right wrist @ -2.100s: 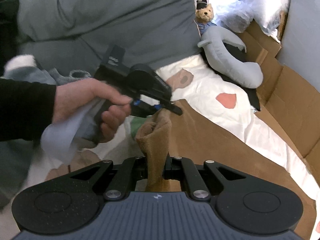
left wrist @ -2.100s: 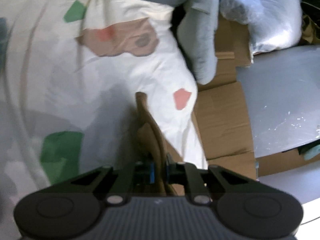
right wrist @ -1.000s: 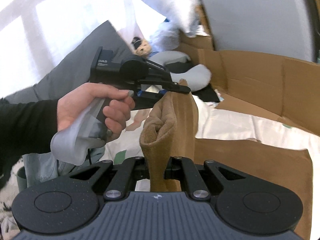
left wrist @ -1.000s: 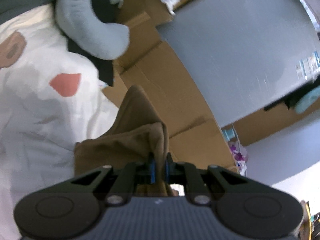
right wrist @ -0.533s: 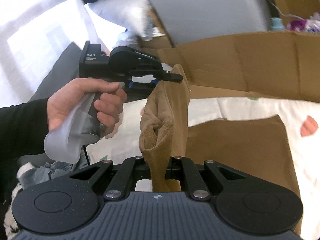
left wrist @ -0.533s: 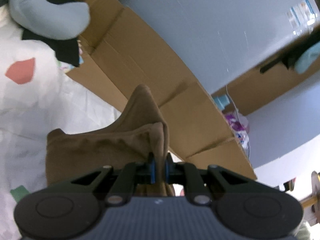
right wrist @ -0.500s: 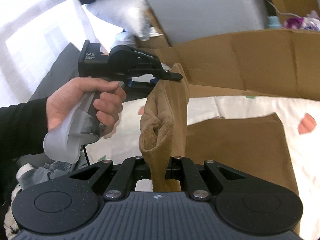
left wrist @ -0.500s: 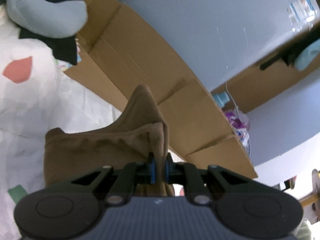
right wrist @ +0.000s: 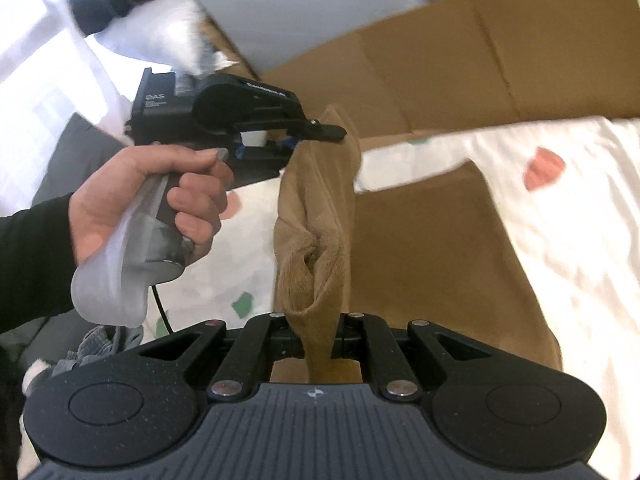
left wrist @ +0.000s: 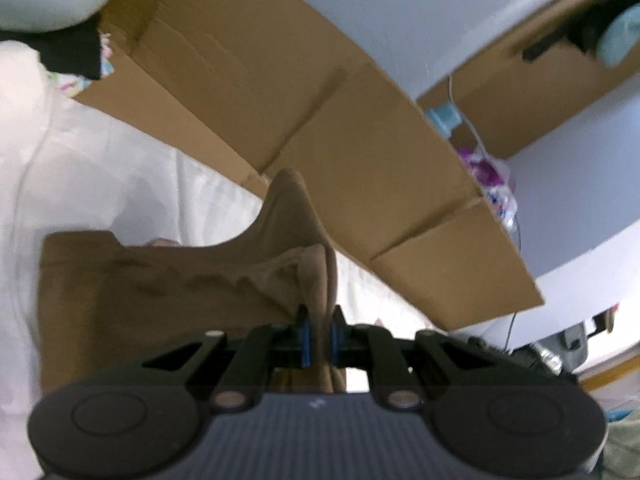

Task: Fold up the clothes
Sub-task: 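Lift the brown shirt bundle with both grippers pinching its folded edge, then lower the lifted shirt onto the duvet with both grippers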

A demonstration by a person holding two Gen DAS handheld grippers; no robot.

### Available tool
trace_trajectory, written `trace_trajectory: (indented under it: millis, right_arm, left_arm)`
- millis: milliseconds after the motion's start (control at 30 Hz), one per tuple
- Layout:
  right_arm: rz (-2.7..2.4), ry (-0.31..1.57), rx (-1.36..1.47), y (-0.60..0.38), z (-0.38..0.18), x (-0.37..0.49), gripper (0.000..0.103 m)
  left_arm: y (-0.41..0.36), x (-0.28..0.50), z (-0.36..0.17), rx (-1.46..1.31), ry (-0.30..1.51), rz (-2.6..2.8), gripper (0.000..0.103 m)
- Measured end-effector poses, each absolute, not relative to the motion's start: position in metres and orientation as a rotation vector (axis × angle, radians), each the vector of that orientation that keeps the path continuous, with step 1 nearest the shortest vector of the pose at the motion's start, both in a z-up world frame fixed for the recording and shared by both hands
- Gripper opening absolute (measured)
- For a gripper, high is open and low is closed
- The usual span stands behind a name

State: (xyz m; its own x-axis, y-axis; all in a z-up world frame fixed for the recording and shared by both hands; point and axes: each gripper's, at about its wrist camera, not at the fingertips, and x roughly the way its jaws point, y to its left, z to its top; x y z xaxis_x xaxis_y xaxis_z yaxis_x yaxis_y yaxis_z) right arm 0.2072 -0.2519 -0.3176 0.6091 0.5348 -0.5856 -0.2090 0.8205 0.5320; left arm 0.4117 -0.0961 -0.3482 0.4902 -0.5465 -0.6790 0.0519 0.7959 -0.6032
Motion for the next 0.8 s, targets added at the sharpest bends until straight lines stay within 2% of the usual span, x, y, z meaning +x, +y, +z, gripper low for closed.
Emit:
trace_trajectory:
  millis: [333, 800]
  right_arm:
    - [0.362, 0.903, 0.526, -0.289, -0.359, 0.212, 0.005]
    - [0.278, 0.99, 0.619, -0.32, -0.399, 0.198, 0.005]
  left_arm:
    - [-0.141, 0.417, -0.39, -0.502, 1.066, -0.368, 0.01]
    - [-0.191, 0.422, -0.413, -0.311, 1.143, -0.338, 0.01]
